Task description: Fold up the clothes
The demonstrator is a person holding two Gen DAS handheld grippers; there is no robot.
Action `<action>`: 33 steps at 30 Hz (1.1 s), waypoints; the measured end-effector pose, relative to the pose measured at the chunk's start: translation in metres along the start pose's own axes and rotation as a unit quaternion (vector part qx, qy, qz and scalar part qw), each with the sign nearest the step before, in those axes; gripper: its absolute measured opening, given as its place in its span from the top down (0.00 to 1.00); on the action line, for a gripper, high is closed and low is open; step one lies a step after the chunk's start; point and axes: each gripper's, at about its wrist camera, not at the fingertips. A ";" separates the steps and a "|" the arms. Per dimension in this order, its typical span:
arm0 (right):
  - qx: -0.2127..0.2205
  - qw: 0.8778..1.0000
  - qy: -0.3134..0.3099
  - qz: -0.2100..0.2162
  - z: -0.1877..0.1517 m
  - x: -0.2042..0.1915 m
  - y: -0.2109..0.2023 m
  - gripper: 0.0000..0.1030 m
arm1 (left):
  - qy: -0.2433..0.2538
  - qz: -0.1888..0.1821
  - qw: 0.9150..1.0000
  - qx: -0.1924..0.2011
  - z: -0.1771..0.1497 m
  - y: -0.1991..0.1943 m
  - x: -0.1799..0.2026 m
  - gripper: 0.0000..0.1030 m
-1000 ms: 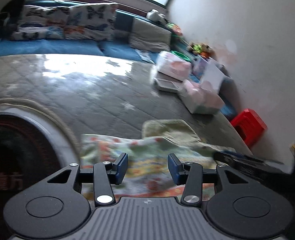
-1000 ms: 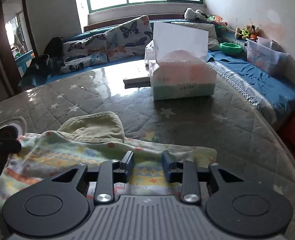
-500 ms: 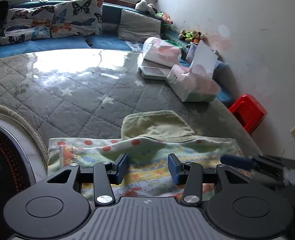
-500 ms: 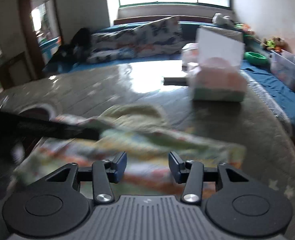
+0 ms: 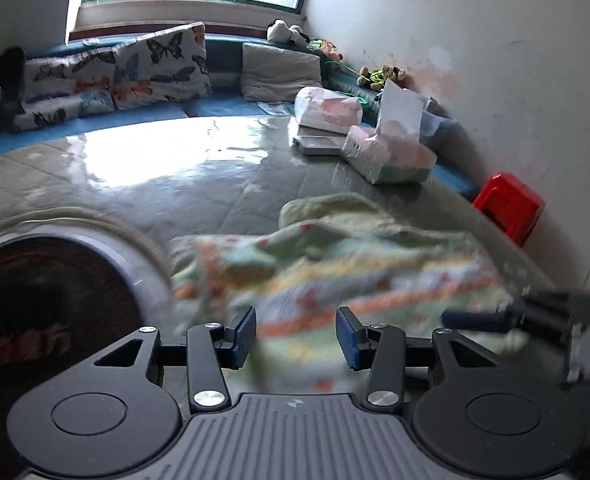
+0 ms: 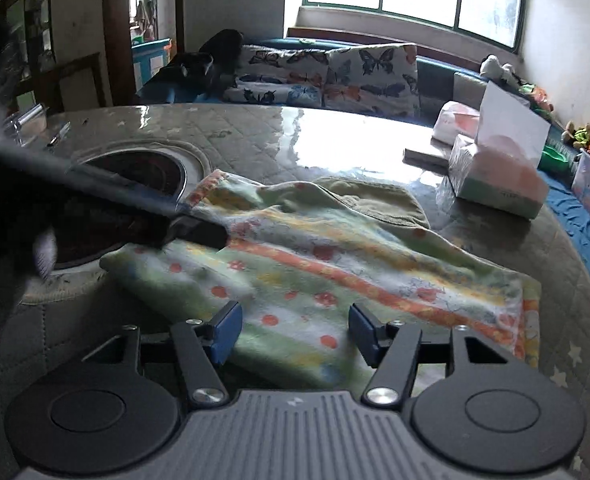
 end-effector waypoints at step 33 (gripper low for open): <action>0.052 0.984 0.164 -0.046 -0.068 0.057 -0.043 0.00 | -0.052 0.037 0.998 0.009 -0.049 -0.037 -0.005 0.04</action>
Point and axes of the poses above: each gripper's, at about its wrist camera, not at the fingertips, and y roughly the way its jaws point, x to its right, z to its top, and after that the axes turned 9 degrees about -x, right-handed
